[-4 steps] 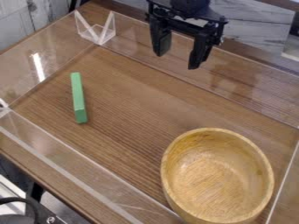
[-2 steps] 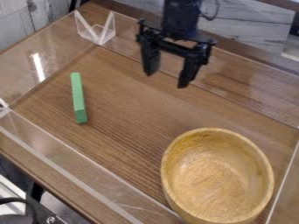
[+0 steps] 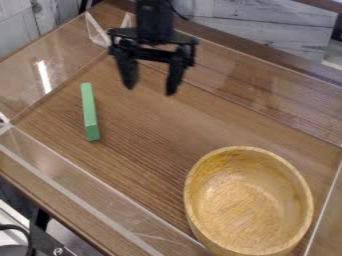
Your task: Put the green block in the brown bowl
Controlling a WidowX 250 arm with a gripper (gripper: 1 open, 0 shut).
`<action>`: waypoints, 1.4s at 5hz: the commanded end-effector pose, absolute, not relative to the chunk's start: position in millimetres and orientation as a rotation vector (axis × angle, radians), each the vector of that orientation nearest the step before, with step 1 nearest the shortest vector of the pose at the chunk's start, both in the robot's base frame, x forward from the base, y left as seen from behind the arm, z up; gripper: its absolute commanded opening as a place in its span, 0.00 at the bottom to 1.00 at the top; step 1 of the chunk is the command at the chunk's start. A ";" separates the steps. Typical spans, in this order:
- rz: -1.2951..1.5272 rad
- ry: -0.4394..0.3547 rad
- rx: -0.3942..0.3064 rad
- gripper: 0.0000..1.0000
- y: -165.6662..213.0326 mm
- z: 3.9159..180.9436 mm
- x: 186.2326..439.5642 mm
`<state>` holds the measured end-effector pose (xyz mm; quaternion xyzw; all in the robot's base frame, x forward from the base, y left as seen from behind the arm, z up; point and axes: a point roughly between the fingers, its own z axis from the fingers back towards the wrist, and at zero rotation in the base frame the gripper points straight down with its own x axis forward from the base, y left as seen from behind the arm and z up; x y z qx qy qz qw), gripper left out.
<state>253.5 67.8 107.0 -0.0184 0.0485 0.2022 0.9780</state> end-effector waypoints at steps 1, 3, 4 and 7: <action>0.535 0.021 -0.043 1.00 97.2 115.9 243.9; 0.632 0.004 -0.054 1.00 116.7 99.8 240.0; 0.648 0.003 -0.052 1.00 121.9 92.0 240.2; 0.698 -0.021 -0.062 1.00 145.0 65.7 235.1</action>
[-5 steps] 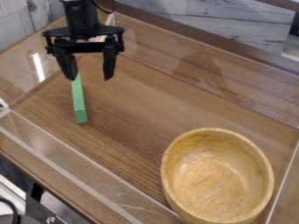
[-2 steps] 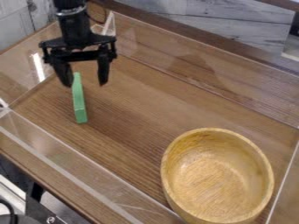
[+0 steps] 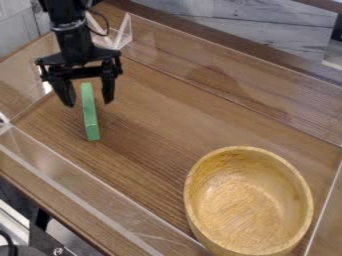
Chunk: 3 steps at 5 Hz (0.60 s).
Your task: Put the green block in the brown bowl
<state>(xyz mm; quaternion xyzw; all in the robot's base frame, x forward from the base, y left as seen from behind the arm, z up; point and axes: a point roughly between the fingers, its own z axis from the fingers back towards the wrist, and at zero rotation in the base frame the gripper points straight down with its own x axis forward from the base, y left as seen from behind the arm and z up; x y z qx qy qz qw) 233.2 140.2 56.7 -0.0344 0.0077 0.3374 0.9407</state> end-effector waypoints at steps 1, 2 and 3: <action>0.706 -0.018 -0.057 1.00 145.7 58.6 235.1; 0.706 -0.013 -0.050 1.00 144.5 55.8 235.1; 0.701 -0.003 -0.042 1.00 142.7 55.1 235.7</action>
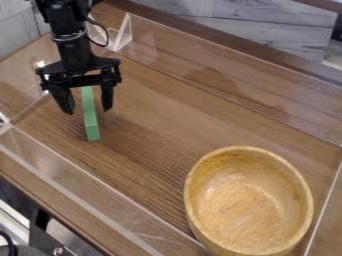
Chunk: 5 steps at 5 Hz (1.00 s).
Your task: Put the green block in the brown bowl
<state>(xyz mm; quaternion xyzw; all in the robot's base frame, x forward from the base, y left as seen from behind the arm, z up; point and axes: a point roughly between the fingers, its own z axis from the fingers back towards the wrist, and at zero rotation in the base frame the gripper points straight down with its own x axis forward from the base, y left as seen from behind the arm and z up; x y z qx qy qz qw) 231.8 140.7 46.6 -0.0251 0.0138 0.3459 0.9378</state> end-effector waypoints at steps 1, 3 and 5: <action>0.693 0.006 -0.034 1.00 140.9 54.2 236.8; 0.675 0.015 -0.026 1.00 138.0 56.1 239.8; 0.658 0.021 -0.026 1.00 135.2 59.0 243.9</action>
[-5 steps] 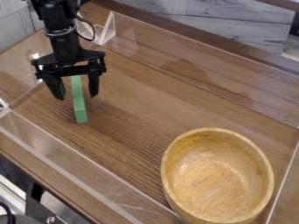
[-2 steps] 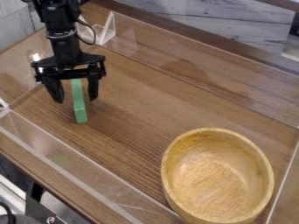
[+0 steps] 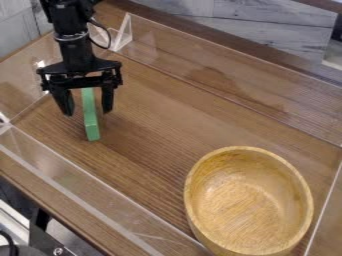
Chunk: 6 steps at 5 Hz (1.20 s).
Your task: Put the green block in the brown bowl
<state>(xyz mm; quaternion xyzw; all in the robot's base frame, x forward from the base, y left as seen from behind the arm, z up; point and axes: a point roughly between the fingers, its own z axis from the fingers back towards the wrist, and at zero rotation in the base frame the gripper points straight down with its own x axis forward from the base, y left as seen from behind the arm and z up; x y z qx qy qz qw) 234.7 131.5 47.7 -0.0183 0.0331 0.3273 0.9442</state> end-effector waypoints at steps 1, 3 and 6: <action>0.652 0.026 -0.028 1.00 133.7 59.3 244.7; 0.661 0.027 -0.038 1.00 129.2 45.6 242.7; 0.650 0.050 -0.054 1.00 121.3 41.5 237.6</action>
